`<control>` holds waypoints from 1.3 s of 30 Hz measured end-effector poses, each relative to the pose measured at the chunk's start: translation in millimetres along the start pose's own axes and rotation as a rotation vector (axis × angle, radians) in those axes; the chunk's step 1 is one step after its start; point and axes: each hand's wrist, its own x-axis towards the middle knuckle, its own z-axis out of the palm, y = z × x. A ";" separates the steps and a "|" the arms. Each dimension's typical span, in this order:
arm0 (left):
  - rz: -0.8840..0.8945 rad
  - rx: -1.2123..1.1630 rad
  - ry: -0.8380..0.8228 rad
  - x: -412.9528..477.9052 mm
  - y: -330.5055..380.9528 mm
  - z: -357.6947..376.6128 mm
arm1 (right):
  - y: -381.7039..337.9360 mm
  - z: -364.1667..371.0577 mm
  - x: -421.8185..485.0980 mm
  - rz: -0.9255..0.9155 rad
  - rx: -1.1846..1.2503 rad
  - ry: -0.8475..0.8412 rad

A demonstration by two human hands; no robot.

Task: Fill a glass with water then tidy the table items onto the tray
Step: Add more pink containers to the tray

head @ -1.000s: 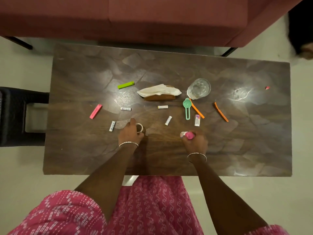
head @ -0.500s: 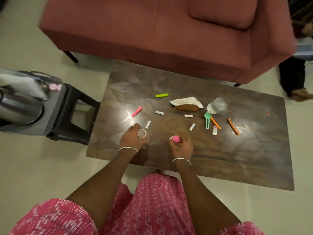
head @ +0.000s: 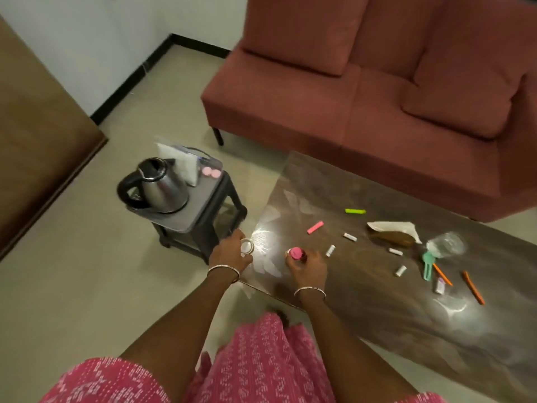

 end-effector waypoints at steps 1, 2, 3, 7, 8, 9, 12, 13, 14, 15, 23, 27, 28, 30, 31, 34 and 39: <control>-0.011 0.005 0.024 3.2 -8.0 -9.1 | -9.8 8.8 0.0 -0.023 0.002 -0.017; -0.029 0.007 0.054 6.2 -15.4 -17.4 | -18.2 16.5 0.8 -0.045 0.006 -0.036; -0.052 0.000 0.089 10.1 -22.7 -25.2 | -27.1 24.1 2.5 -0.069 0.007 -0.054; -0.135 -0.040 0.191 30.9 -48.5 -52.7 | -61.3 51.1 16.8 -0.140 -0.006 -0.109; -0.146 -0.037 0.209 39.1 -54.3 -58.9 | -70.8 57.9 22.3 -0.153 -0.018 -0.121; -0.155 -0.031 0.219 48.0 -60.0 -65.1 | -80.4 65.3 28.2 -0.167 -0.028 -0.132; -0.171 0.000 0.222 76.8 -73.6 -79.4 | -107.4 86.5 49.9 -0.174 -0.017 -0.163; -0.166 0.011 0.225 88.3 -77.6 -82.3 | -116.3 94.7 59.3 -0.164 -0.007 -0.165; -0.159 0.023 0.228 99.2 -80.9 -84.4 | -124.3 102.5 68.7 -0.154 0.001 -0.160; -0.154 0.042 0.230 108.9 -82.5 -85.9 | -131.7 109.4 77.3 -0.152 0.004 -0.152; -0.233 0.221 0.112 212.5 -87.4 -80.7 | -179.8 182.3 156.2 -0.145 0.009 -0.116; -0.264 0.211 0.064 265.4 -100.8 -68.2 | -192.0 222.1 194.5 -0.163 0.038 -0.132; -0.274 0.209 0.052 278.1 -106.2 -63.4 | -194.3 233.1 204.1 -0.162 0.035 -0.138; -0.287 0.194 0.035 297.9 -116.0 -54.6 | -196.8 251.1 219.1 -0.162 0.025 -0.158; -0.288 0.183 0.031 307.8 -121.3 -49.5 | -196.8 261.1 226.1 -0.170 0.016 -0.171; -0.282 0.153 0.030 334.6 -135.5 -35.7 | -193.3 287.8 241.8 -0.196 -0.042 -0.214; -0.241 0.223 -0.008 369.4 -152.7 -10.4 | -181.6 326.2 256.2 -0.230 -0.171 -0.288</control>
